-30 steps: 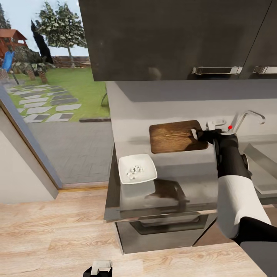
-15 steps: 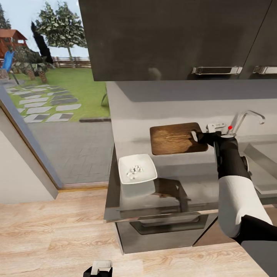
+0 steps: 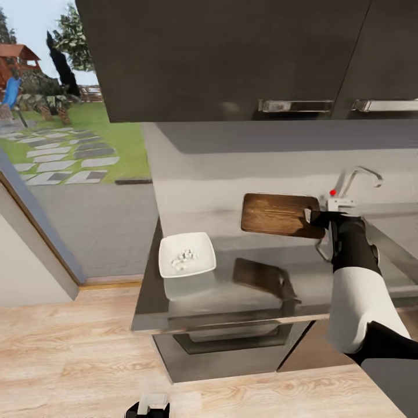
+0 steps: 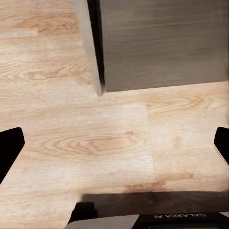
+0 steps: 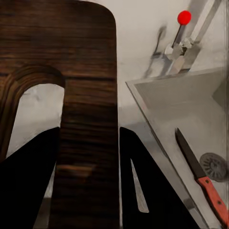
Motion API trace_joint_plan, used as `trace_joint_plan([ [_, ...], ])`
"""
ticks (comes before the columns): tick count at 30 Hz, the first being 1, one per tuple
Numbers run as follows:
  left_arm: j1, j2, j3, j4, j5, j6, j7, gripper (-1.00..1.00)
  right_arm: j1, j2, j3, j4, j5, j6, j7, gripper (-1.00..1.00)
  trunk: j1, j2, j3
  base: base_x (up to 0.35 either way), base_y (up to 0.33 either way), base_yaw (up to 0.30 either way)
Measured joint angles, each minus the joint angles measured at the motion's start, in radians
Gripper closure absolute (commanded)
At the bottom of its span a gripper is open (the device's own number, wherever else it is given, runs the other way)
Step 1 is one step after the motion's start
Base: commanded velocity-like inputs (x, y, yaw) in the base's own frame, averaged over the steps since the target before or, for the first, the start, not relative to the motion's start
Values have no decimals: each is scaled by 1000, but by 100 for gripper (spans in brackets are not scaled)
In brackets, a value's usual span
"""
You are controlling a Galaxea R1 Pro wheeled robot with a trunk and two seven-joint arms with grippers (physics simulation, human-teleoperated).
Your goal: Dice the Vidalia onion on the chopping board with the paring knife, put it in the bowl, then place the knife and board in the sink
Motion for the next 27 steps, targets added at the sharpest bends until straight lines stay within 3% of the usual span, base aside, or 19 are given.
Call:
trace_joint_plan([
  [7, 0, 1, 0, 0, 1, 0, 2, -100, 0, 4, -1, 11, 2, -1, -19, 100, 0, 0, 0, -50, -321, 0],
  [12, 0, 1, 0, 0, 1, 0, 2, -100, 0, 7, -1, 14, 2, -1, -93, 100, 0, 0, 0, -4, -321, 0],
  [19, 0, 2, 1, 0, 1, 0, 2, -100, 0, 10, -1, 28, -2, -1, -109, 100, 0, 0, 0, 0, -321, 0],
  [27, 0, 1, 1, 0, 1, 0, 3, -100, 0, 44, -1, 38, 6, -6, -217, 100, 0, 0, 0, 0, -322, 0],
])
